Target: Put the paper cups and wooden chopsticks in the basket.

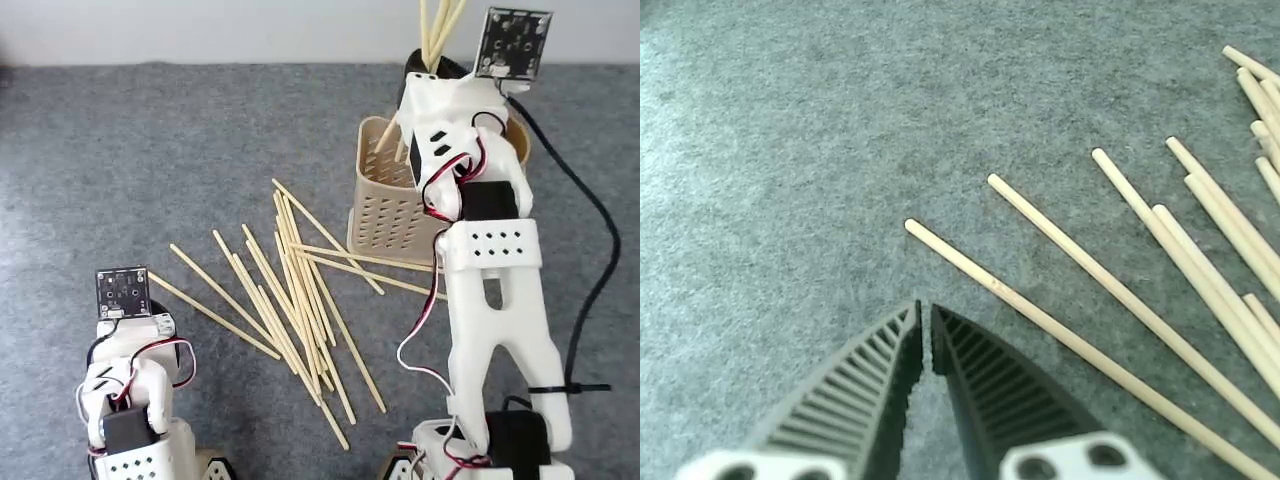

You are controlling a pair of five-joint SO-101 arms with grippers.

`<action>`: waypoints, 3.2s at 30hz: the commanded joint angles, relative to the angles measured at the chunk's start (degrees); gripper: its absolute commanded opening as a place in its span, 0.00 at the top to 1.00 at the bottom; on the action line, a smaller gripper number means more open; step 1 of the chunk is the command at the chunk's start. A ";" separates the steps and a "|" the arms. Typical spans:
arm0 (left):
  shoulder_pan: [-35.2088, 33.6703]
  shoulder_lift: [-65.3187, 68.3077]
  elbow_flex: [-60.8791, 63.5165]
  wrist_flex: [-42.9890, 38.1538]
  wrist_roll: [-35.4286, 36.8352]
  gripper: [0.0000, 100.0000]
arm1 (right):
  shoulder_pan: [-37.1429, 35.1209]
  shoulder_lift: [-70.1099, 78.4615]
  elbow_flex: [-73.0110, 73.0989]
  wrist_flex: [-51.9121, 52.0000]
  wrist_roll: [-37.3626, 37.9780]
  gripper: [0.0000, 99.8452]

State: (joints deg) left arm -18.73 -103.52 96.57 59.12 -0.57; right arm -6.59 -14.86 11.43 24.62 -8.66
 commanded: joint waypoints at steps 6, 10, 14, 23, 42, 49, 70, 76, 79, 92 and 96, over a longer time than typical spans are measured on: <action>0.18 -0.70 -0.31 -1.05 -0.70 0.98 | -1.27 -0.48 13.01 -17.19 3.34 0.99; 0.18 -0.70 -0.31 -1.05 -0.70 0.98 | -2.24 -0.48 22.95 -30.64 7.47 0.99; 0.18 -0.70 -0.31 -1.05 -0.70 0.98 | -2.42 -0.57 29.27 -42.51 8.88 0.99; 0.18 -0.70 -0.31 -1.05 -0.70 0.98 | -2.95 0.13 30.77 -46.37 6.86 0.99; 0.09 -0.70 -0.31 -1.05 -0.70 0.98 | -3.30 0.22 39.65 -54.37 8.62 0.99; 0.09 -0.70 -0.31 -1.05 -0.70 0.98 | -2.86 0.13 39.74 -54.11 8.79 0.99; 0.09 -0.70 -0.31 -1.05 -0.70 0.98 | -4.88 -13.58 44.04 -38.11 8.79 0.74; 0.09 -0.70 -0.31 -1.05 -0.70 0.98 | -5.14 -19.03 43.96 -36.79 8.70 0.77; 0.09 -0.70 -0.31 -1.05 -0.70 0.98 | -5.14 -21.76 43.96 -36.70 8.97 0.77; 0.09 -0.70 -0.31 -1.05 -0.70 0.98 | -6.64 -34.33 18.37 4.53 -2.11 0.77; 0.09 -0.70 -0.22 -1.05 -0.70 0.98 | -9.36 -34.07 12.92 16.92 -2.29 0.77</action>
State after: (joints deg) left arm -18.73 -103.52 96.57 59.12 -0.57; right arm -14.42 -47.65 30.15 33.32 -10.07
